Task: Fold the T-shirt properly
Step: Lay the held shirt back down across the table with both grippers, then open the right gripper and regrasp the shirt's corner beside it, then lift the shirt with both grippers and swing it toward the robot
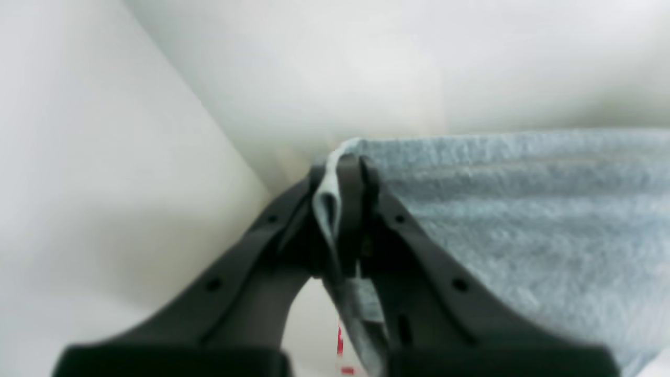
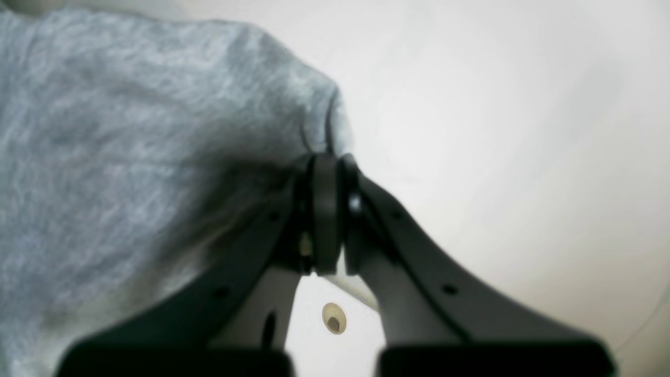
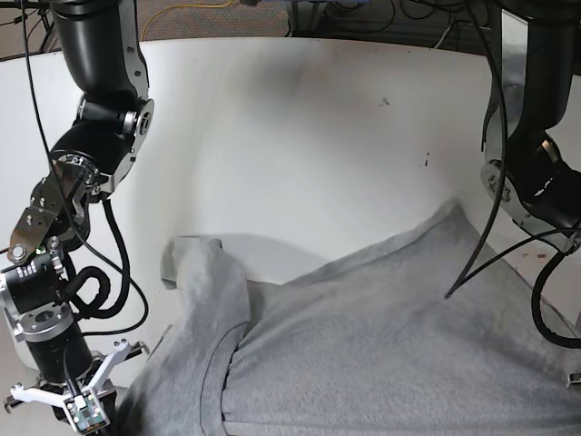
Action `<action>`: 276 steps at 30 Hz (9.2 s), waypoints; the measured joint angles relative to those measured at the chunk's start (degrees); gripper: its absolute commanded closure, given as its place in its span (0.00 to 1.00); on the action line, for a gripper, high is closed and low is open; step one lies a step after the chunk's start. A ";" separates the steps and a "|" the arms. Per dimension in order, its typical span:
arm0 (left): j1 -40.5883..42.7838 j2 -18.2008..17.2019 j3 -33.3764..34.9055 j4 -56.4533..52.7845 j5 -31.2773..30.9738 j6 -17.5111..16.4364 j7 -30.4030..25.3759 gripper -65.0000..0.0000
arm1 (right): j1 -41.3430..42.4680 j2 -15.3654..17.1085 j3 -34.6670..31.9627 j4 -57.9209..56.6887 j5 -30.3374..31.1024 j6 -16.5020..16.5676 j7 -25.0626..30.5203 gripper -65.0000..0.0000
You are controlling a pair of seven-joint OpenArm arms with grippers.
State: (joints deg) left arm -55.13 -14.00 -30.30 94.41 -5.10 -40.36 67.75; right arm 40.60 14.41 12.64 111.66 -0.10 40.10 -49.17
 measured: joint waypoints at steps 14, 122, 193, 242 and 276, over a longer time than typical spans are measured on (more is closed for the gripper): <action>-10.67 -0.17 5.42 -0.17 0.37 0.02 2.51 1.00 | 14.27 1.66 -4.76 -7.21 -0.72 -0.46 -0.11 0.99; 57.64 -6.19 -7.45 9.53 -0.04 0.04 1.42 1.00 | -53.59 -21.05 15.19 3.69 -1.99 -0.13 0.85 0.33; 53.46 -4.66 -4.70 9.51 0.00 0.24 1.60 1.00 | -18.14 -16.57 18.43 -49.18 -2.62 -0.44 10.08 0.98; 8.26 -3.98 -0.70 8.02 0.00 2.01 2.14 1.00 | 18.97 4.61 5.57 -34.62 -1.64 0.42 -9.27 1.00; 12.26 -5.53 0.04 0.87 -0.07 1.92 2.91 1.00 | 10.60 5.92 4.74 -26.38 -1.36 0.35 -15.34 1.00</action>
State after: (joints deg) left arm -42.87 -19.53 -30.26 95.29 -5.17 -38.44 70.65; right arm 51.20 20.34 17.39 85.27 -1.45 40.45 -64.51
